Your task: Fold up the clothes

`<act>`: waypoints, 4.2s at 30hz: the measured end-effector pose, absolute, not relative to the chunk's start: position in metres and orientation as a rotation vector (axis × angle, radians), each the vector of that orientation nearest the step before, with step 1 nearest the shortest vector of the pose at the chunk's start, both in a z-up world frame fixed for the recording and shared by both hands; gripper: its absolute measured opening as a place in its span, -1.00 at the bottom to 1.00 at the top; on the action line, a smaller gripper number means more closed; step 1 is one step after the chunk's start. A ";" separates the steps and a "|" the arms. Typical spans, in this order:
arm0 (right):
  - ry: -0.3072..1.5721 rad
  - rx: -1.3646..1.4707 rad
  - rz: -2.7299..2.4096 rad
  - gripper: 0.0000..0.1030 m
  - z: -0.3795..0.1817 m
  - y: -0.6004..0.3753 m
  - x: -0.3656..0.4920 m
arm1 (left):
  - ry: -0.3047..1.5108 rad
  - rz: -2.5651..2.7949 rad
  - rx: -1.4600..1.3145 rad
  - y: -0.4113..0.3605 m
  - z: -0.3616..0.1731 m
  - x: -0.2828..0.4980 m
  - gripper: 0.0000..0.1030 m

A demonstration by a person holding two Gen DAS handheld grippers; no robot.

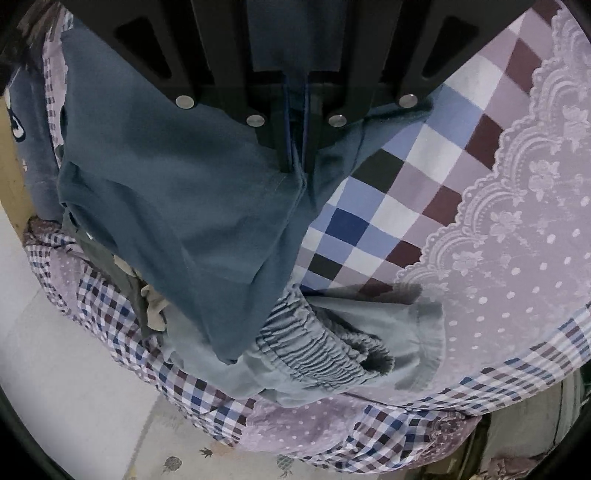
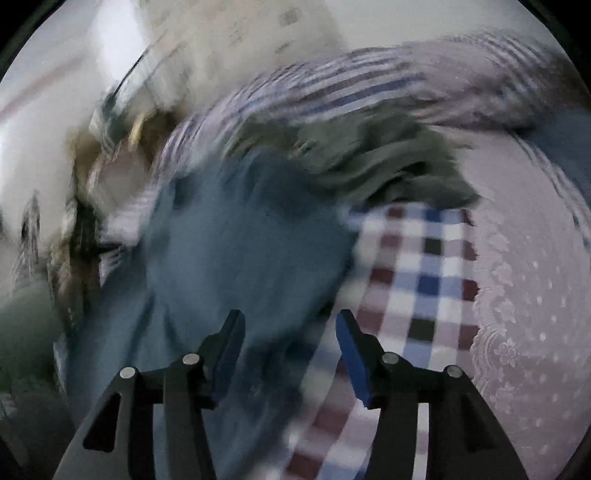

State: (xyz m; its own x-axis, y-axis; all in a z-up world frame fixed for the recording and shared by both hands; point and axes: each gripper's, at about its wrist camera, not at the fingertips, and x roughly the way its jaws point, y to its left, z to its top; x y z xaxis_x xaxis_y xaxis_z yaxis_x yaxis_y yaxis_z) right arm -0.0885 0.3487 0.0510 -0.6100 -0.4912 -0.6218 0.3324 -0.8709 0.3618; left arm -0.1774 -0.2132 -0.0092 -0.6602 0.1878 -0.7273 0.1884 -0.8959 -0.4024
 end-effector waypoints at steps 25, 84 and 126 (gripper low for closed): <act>-0.110 1.290 -2.275 -0.91 0.009 0.286 -0.286 | 0.972 -2.849 1.184 -0.231 -0.030 -0.170 -0.91; -0.584 1.501 -2.632 -0.10 0.038 0.359 -0.159 | 1.312 -2.874 1.065 -0.258 -0.013 -0.131 0.05; -0.027 1.011 -2.312 0.06 0.032 0.056 0.244 | 1.158 -2.458 1.273 -0.335 -0.028 0.218 0.63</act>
State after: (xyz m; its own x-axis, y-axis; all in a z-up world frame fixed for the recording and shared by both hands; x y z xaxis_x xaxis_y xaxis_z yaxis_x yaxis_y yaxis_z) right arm 0.2439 0.0557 0.0323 -0.5241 -0.5385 -0.6598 0.5230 -0.8149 0.2497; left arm 0.2180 -0.3346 -0.0276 -0.6320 0.2107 -0.7458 0.4409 -0.6937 -0.5696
